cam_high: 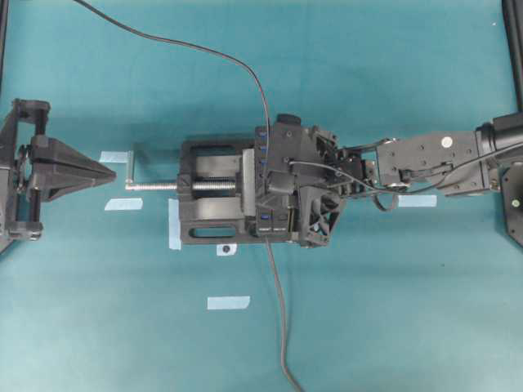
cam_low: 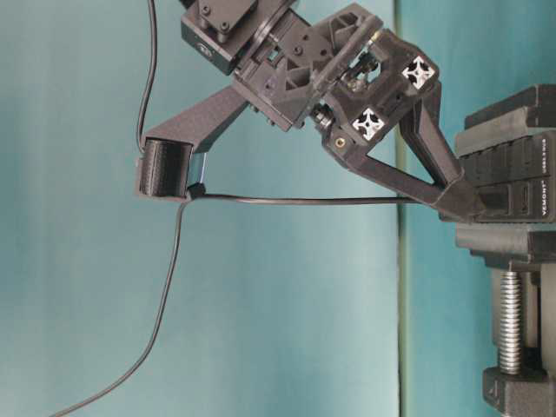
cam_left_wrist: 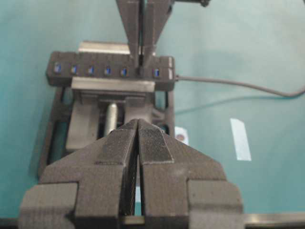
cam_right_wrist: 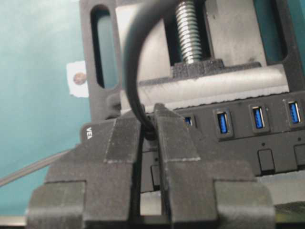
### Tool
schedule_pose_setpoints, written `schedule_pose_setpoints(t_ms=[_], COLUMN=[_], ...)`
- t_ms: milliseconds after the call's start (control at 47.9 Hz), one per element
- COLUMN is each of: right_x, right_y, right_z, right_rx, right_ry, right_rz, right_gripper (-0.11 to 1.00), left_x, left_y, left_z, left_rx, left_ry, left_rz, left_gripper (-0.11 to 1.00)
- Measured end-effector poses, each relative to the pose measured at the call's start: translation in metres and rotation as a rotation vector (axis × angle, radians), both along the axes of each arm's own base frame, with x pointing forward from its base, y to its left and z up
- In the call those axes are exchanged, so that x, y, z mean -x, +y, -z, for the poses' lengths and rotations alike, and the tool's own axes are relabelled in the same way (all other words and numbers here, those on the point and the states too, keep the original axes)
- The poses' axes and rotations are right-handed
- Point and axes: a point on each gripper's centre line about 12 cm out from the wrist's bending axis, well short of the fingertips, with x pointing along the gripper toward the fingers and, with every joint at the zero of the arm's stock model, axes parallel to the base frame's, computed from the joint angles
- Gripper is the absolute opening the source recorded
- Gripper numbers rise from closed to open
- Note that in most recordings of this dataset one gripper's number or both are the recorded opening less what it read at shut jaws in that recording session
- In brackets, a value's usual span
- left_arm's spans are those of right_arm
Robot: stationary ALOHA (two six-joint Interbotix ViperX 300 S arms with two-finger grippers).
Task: Insert the USB into the second port from the front of the fixed hub.
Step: 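Push the USB plug down into the port with the right gripper, then open the right gripper and lift it off the inserted plug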
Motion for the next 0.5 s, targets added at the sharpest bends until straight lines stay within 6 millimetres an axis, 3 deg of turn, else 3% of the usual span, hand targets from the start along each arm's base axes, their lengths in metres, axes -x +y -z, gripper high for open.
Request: schedule_pose_setpoints(t_ms=[501], right_x=[-0.0022], right_y=[0.0006], right_z=[-0.0046], right_rx=[-0.003], right_ry=[-0.050], right_rz=[-0.004], right_gripper=[0.10], left_x=[0.0000], left_y=[0.0000], left_z=[0.0000], left_rx=[0.000], left_ry=[0.000], left_rz=[0.000], left_gripper=[0.00])
